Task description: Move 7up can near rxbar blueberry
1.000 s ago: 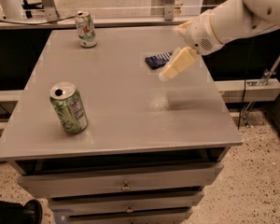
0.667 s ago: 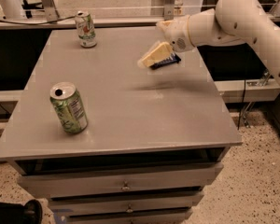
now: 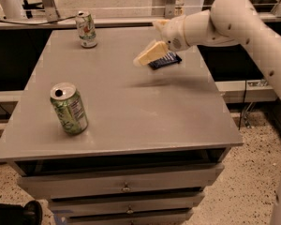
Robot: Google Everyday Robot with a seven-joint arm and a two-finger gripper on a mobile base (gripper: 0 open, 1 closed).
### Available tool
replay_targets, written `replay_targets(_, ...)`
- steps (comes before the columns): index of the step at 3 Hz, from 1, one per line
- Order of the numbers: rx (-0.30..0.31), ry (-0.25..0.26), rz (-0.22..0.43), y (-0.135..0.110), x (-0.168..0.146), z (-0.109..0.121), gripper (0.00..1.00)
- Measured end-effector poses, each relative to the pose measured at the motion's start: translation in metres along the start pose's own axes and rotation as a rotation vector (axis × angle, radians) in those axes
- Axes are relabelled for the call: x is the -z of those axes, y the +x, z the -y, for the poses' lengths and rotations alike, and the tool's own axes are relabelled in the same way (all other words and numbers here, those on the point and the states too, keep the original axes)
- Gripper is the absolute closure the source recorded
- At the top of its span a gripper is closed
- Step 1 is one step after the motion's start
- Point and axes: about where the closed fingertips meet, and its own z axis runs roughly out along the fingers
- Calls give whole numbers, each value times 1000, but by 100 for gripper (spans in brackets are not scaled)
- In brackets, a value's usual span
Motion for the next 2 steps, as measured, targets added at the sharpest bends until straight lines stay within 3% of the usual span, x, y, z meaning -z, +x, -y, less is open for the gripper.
replay_targets(2,-16,-51,121,-26,-110,41,0)
